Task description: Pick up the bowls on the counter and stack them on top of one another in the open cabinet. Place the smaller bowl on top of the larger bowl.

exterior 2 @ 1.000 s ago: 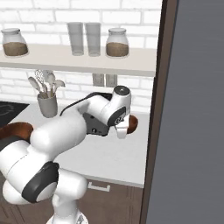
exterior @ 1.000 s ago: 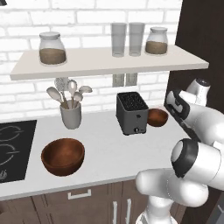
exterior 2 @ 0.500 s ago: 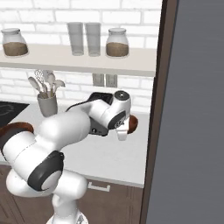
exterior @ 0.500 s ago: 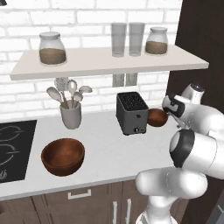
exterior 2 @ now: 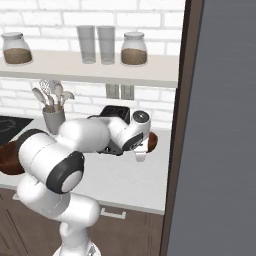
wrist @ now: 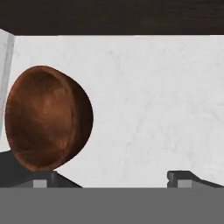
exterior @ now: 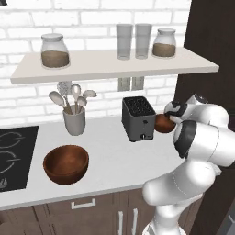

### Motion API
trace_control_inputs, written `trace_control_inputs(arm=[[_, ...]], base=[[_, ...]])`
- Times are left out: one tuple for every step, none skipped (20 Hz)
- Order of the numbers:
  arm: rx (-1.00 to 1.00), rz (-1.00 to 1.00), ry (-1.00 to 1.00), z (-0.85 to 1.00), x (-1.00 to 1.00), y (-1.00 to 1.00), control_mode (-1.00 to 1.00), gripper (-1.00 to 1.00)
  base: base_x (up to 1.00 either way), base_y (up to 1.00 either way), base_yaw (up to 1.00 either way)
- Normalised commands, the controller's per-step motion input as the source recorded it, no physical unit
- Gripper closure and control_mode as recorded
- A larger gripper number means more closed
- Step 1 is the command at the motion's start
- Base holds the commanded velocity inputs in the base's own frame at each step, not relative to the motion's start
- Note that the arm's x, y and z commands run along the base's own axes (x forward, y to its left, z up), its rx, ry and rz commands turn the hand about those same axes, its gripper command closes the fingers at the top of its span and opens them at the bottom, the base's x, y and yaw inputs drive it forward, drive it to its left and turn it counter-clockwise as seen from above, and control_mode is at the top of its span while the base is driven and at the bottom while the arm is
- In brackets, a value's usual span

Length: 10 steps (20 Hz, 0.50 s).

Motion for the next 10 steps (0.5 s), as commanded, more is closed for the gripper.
trace_control_inputs(arm=[[0.00,0.00,0.00,-0.20,0.45,0.00,-1.00,-1.00],[0.00,0.00,0.00,-0.14,0.44,0.00,-1.00,-1.00],[0.00,0.00,0.00,-0.10,0.45,0.00,-1.00,-1.00],[0.00,0.00,0.00,-0.05,0.46,0.00,-1.00,-1.00],[0.00,0.00,0.00,-0.02,0.46,0.00,-1.00,-1.00],[0.00,0.00,0.00,-0.02,0.44,0.00,-1.00,-1.00],[0.00,0.00,0.00,-0.05,0.42,0.00,-1.00,-1.00],[0.00,0.00,0.00,-0.10,0.39,0.00,-1.00,-1.00],[0.00,0.00,0.00,-0.11,0.36,0.00,-1.00,-1.00],[0.00,0.00,0.00,-0.11,0.38,0.00,-1.00,-1.00]], base=[[0.00,0.00,0.00],[0.00,0.00,0.00],[0.00,0.00,0.00],[0.00,0.00,0.00],[0.00,0.00,0.00],[0.00,0.00,0.00],[0.00,0.00,0.00],[0.00,0.00,0.00],[0.00,0.00,0.00],[0.00,0.00,0.00]])
